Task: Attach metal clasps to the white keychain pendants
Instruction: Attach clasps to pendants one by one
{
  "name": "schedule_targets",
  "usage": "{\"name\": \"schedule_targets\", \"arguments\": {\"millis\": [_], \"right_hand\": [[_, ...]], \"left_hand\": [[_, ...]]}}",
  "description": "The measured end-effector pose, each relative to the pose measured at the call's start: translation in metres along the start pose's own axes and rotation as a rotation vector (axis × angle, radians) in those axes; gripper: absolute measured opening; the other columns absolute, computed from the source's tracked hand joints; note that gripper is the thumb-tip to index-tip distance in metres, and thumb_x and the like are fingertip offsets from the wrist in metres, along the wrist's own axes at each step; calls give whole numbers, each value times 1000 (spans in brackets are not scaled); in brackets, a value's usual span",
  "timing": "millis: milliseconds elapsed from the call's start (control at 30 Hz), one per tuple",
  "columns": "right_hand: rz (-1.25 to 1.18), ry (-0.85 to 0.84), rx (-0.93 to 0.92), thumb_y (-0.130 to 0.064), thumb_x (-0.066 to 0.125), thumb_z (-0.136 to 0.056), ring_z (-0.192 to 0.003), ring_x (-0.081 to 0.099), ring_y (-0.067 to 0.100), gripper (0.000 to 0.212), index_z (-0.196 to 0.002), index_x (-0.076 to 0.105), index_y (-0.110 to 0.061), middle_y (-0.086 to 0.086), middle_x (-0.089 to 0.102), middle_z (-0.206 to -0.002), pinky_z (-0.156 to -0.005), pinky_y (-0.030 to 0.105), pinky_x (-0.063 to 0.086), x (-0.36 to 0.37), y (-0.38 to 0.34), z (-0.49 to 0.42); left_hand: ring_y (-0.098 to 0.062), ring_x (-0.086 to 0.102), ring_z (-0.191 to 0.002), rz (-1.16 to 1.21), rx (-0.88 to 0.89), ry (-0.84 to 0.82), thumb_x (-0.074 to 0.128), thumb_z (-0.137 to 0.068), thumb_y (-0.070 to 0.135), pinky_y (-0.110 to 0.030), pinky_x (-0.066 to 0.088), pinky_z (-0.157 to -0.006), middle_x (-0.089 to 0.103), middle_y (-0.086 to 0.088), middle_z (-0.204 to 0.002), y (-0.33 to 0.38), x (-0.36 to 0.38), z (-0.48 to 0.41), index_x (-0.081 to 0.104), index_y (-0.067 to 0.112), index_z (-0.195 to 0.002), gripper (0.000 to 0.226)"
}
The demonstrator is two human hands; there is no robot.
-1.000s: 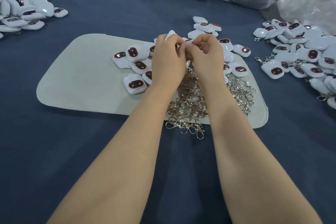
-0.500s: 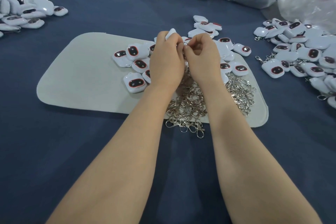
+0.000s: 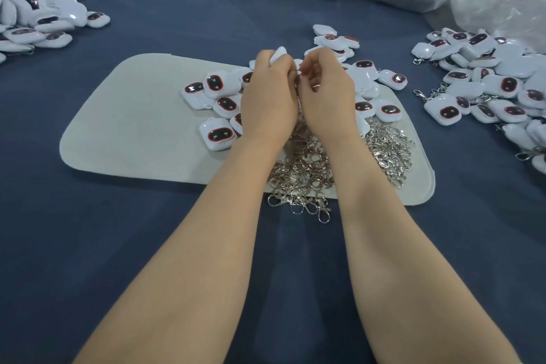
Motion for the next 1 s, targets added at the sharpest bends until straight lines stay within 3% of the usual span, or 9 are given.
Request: {"name": "schedule_targets", "arguments": {"millis": [67, 200, 300, 433, 533, 700, 833, 1000], "right_hand": [[16, -9, -11, 4, 47, -84, -77, 52, 19, 16, -91, 53, -9, 2, 58, -82, -74, 31, 45, -1, -1, 0], [-14, 11, 43, 0, 50, -86, -73, 51, 12, 17, -86, 47, -16, -12, 53, -74, -73, 22, 43, -4, 2, -2], [-93, 47, 124, -1, 53, -86, -71, 52, 12, 18, -82, 47, -18, -10, 54, -73, -70, 19, 42, -5, 3, -3], [-178, 68, 182, -1, 55, -85, -72, 56, 20, 29, -74, 45, -26, 0, 58, -77, -71, 31, 46, -5, 2, -5], [-203, 65, 197, -1, 56, -84, -81, 61, 32, 27, -74, 47, -25, 6, 61, -81, -80, 42, 52, -6, 2, -5], [-232, 49, 207, -2, 58, -84, -87, 63, 33, 24, -75, 49, -23, 11, 64, -86, -85, 47, 51, -6, 3, -6], [-207, 27, 186, -2, 57, -86, -84, 64, 31, 25, -76, 48, -23, 10, 63, -85, -82, 41, 53, -6, 2, -6], [-87, 1, 80, -2, 56, -86, -76, 59, 17, 17, -83, 48, -17, -7, 57, -77, -79, 32, 50, -5, 0, -6]], "left_hand": [[-28, 53, -92, -11, 9, 2, 38, -96, 11, -35, 45, -71, 50, -7, -123, 1, 0, 0, 58, 5, -100, 21], [-27, 55, -93, 32, 35, 3, 45, -96, 14, -37, 46, -75, 50, -7, -123, 1, 1, 0, 61, 6, -102, 19], [-25, 56, -91, 95, 33, 18, 52, -94, 15, -39, 48, -79, 50, -6, -122, 1, 1, -1, 62, 9, -103, 15], [-24, 56, -91, 131, 18, 31, 54, -93, 15, -38, 49, -79, 48, -4, -124, 0, 1, 1, 61, 10, -98, 10], [-20, 55, -92, 179, -18, 27, 55, -92, 15, -36, 48, -80, 48, -3, -123, 0, 2, 0, 63, 11, -98, 10], [-15, 49, -85, 209, -73, 19, 55, -92, 14, -33, 46, -82, 50, -4, -119, -1, 2, -2, 63, 10, -98, 11], [-17, 51, -85, 186, -50, 22, 53, -92, 12, -35, 47, -80, 50, -4, -118, -1, 1, -1, 62, 8, -97, 11], [-23, 55, -87, 139, -43, 26, 49, -94, 10, -37, 46, -77, 49, -6, -121, -1, -1, -1, 60, 7, -98, 13]]}}
Point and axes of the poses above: each hand's wrist, its own z-axis away from the middle knuckle, its own x-axis out of the palm, y = z × x, the point moved 1 cm from there along -z, towards the middle knuckle
